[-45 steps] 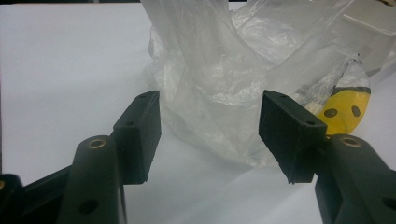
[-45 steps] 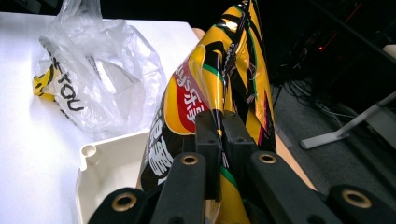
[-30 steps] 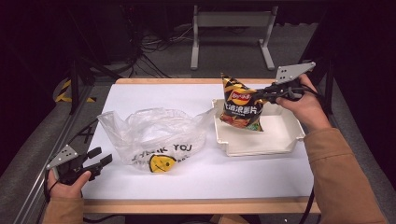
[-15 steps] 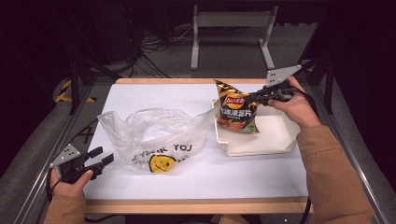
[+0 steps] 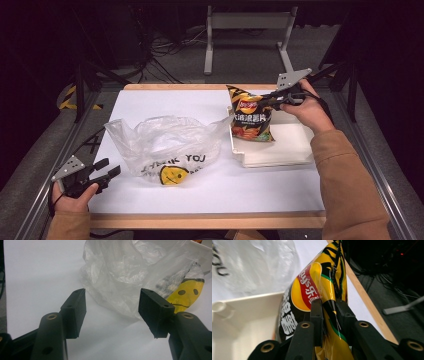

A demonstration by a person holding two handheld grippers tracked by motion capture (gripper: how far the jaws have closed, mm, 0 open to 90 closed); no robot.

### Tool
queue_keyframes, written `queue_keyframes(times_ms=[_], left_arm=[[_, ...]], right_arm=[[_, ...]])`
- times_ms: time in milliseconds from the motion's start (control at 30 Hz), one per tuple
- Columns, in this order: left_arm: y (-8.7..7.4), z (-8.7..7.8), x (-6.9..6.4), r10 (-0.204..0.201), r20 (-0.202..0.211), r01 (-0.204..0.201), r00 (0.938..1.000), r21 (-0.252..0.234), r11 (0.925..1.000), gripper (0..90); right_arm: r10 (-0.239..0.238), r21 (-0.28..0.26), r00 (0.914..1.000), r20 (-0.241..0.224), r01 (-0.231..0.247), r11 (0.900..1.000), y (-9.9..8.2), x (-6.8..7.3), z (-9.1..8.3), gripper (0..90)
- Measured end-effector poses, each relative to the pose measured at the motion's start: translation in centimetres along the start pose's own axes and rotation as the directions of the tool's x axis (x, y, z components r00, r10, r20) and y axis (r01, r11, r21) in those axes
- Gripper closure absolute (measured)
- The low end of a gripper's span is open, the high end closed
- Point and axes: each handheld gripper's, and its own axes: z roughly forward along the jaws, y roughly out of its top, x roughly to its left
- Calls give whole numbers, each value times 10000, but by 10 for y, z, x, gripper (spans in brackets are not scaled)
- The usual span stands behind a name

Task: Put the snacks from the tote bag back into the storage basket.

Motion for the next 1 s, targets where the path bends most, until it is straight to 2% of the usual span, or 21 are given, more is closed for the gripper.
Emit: queue_keyframes(times_ms=[67, 200, 300, 333, 467, 600, 833, 867, 1000], left_arm=[[0, -1, 0, -9, -33, 9, 10000, -10, 10000, 399], [-1, -2, -1, -36, -47, 36, 10000, -22, 10000, 399], [-1, -3, -1, -48, -32, 48, 10000, -20, 10000, 399], [-1, -2, -1, -39, -28, 39, 10000, -10, 10000, 403], [-1, 0, -1, 12, 15, -13, 10000, 29, 10000, 404], [0, 1, -1, -1, 47, 0, 10000, 8, 10000, 404], [3, 5, -1, 64, 154, -64, 9999, -3, 10000, 404], [4, 5, -1, 86, 176, -86, 9998, 0, 10000, 404], [6, 6, -3, 93, 275, -92, 9996, -65, 9999, 404]], right_arm=[[-22, 92, 9998, 173, 20, 10000, 0, -2, 2, 756], [-97, 302, 9975, 705, 76, 9995, -3, -6, 5, 667], [-3, 402, 9966, 820, -30, 9992, -6, -8, 6, 639], [126, 418, 9938, 1105, -173, 9990, -10, -11, 6, 581], [236, 406, 9848, 1719, -310, 9987, -14, -13, 6, 457], [623, 110, 9759, 2090, -660, 9978, -13, -11, 4, 374], [1041, -742, 9709, 2156, -900, 9932, -4, -2, -8, 296], [1204, -874, 9689, 2164, -1036, 9908, -3, -1, -11, 274], [2216, -1444, 9544, 2001, -1949, 9701, 2, 7, -23, 227]])
